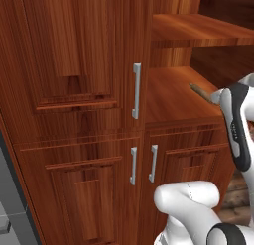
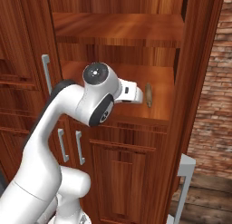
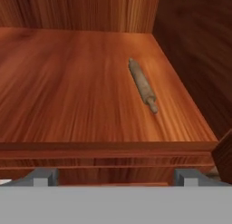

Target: Open the cabinet, retrieve the rolling pin, and place it next to the meat on the cutting board to prepare for tenderizing.

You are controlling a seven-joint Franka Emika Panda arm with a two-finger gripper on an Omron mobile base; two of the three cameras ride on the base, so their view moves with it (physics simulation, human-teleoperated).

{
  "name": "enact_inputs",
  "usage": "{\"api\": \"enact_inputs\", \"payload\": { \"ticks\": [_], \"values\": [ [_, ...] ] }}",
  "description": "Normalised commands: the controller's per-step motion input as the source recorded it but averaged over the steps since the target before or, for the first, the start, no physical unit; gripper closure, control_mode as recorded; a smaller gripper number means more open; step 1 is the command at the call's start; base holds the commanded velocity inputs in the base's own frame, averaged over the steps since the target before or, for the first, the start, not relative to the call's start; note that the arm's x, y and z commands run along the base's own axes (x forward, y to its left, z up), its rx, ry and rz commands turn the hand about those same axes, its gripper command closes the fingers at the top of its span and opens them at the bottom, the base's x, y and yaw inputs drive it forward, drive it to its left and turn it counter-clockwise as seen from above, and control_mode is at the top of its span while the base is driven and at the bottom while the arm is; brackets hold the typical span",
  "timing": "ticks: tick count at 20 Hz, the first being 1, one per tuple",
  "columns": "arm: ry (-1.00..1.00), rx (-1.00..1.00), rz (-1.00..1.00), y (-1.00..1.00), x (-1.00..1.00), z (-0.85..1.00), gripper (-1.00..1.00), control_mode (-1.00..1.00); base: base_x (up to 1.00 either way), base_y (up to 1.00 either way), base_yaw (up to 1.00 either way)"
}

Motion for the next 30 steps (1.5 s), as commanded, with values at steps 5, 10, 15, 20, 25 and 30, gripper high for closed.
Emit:
{"api": "enact_inputs", "payload": {
  "ticks": [5, 10, 15, 20, 25, 30],
  "values": [
    [0.04, 0.00, 0.00, -0.09, 0.28, -0.07, -1.00, -1.00, 0.00, 0.00, 0.00],
    [0.02, 0.00, 0.00, -0.11, 0.25, -0.09, -1.00, -1.00, 0.00, 0.00, 0.00],
    [0.00, 0.00, 0.01, -0.12, 0.25, -0.11, -1.00, -1.00, 0.00, 0.00, 0.00],
    [0.00, 0.00, 0.01, -0.13, 0.20, -0.18, -1.00, -1.00, 0.00, 0.00, 0.00],
    [0.00, 0.00, 0.00, -0.10, 0.19, -0.19, -1.00, -1.00, 0.00, 0.00, 0.00],
    [0.00, 0.00, 0.00, -0.13, 0.21, -0.14, -1.00, -1.00, 0.00, 0.00, 0.00]
  ]
}}
